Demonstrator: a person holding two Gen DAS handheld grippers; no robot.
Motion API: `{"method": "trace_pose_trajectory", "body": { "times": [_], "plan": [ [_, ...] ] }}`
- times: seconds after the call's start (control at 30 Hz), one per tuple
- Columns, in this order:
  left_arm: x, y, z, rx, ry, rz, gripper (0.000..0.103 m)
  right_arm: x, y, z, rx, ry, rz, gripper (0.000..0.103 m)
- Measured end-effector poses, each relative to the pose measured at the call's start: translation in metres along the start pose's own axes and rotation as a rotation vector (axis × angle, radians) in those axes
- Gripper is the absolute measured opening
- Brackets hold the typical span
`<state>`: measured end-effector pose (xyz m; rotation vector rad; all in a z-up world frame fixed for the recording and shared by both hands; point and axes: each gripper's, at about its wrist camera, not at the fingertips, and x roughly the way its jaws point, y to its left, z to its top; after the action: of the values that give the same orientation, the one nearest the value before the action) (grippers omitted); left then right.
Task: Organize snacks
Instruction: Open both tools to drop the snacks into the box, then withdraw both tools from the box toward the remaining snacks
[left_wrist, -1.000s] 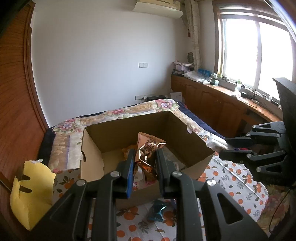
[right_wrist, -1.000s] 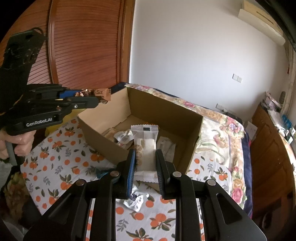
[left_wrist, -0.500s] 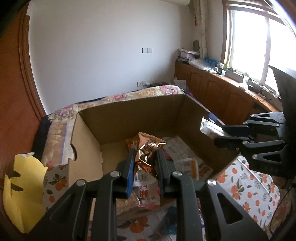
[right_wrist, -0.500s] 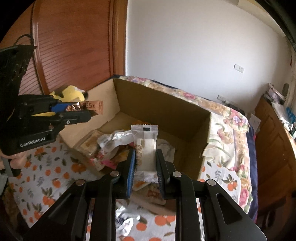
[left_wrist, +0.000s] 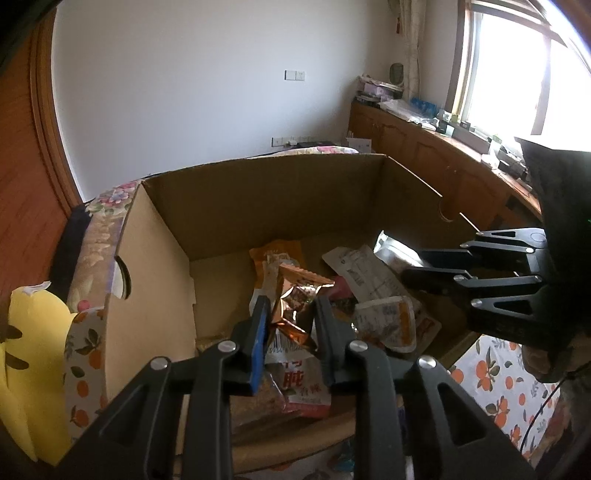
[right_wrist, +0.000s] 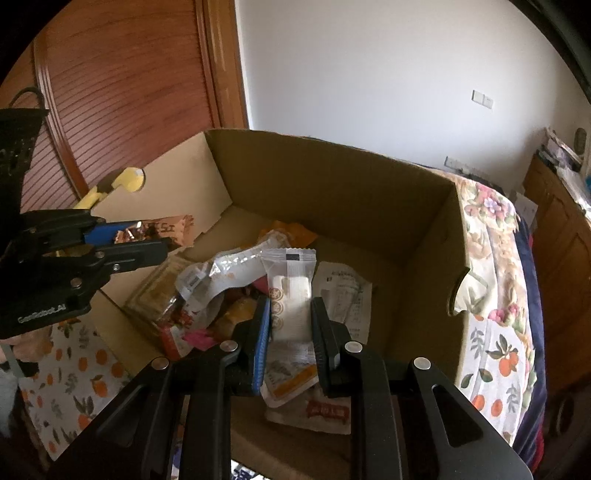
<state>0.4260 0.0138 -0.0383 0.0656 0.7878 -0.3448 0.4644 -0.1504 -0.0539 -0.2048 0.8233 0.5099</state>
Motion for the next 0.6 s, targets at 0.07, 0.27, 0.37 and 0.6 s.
{"method": "trace_pose_trajectory", "body": {
  "times": [0.07,0.27,0.37,0.6],
  "plan": [
    [0.001,-0.001,0.000,0.001,0.004,0.001,0.025,0.001,-0.002,-0.001,0.004,0.003,0.001,0.020],
    [0.004,-0.003,-0.001,0.012,0.019,0.022,0.033,-0.002,-0.004,0.002,0.015,-0.001,-0.003,0.023],
    [0.002,-0.004,-0.003,0.019,0.021,0.040,0.038,-0.003,-0.005,0.001,0.024,-0.011,-0.004,0.031],
    [-0.013,-0.010,-0.011,0.022,0.008,0.053,0.044,-0.012,0.005,-0.001,0.015,-0.037,0.001,0.035]
  ]
}}
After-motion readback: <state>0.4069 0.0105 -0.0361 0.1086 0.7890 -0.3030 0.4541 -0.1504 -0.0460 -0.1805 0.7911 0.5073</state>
